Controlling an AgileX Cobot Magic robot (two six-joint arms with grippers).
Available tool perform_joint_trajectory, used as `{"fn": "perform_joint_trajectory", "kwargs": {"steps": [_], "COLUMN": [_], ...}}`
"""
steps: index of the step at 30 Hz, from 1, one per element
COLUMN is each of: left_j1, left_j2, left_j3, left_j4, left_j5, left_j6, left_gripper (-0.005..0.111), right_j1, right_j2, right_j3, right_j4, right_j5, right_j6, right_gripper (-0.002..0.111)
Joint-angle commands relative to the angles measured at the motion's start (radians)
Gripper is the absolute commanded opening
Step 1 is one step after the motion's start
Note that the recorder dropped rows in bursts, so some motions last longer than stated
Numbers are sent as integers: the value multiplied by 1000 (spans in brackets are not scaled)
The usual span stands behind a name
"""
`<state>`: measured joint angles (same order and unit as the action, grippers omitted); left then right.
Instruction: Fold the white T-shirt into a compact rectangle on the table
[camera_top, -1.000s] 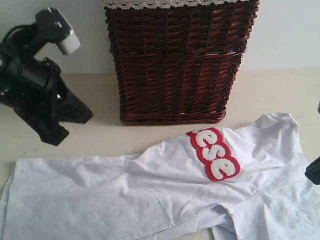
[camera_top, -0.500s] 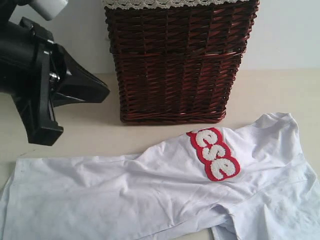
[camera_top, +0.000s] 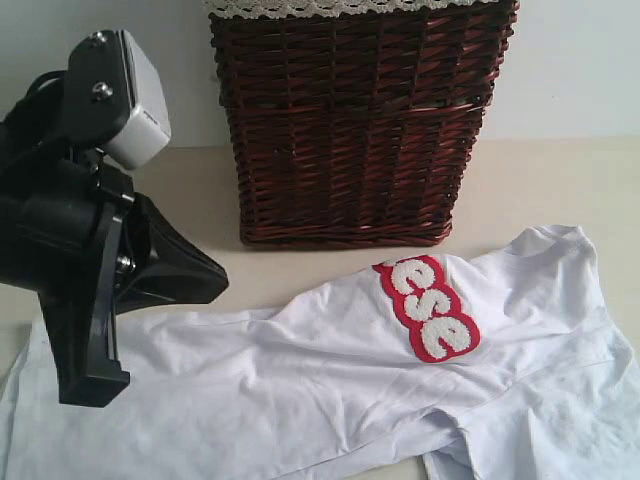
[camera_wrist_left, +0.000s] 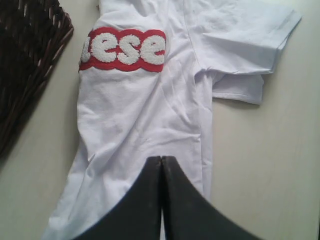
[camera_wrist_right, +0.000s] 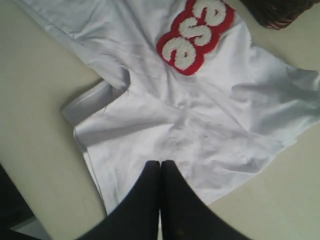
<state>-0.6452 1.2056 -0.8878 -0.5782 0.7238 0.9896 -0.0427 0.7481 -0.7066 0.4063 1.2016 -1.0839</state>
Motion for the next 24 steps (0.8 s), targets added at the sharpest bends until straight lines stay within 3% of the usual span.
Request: {"fn": "perform_joint_trajectory", "kwargs": {"steps": [1, 5, 10, 18, 24], "left_j1": [-5, -5, -3, -3, -3], "left_j2": [-6, -6, -89, -198, -201], "left_j3": [3, 3, 3, 3, 5], "left_j4": [-28, -28, -24, -24, -24], "left_j5": [-16, -25, -130, -126, -127], "left_j6": [2, 4, 26, 21, 21], "left_gripper": [0, 0, 0, 0, 0], "right_j1": [-3, -3, -35, -121, -123], "right_j2": [-19, -26, -80, -274, -417], "right_j3": [2, 2, 2, 2, 2], "right_j4": [7, 7, 3, 5, 10], "right_j5": [20, 20, 20, -17, -95], "right_j6": [-56, -52, 43, 214, 276], "right_gripper": [0, 0, 0, 0, 0]}}
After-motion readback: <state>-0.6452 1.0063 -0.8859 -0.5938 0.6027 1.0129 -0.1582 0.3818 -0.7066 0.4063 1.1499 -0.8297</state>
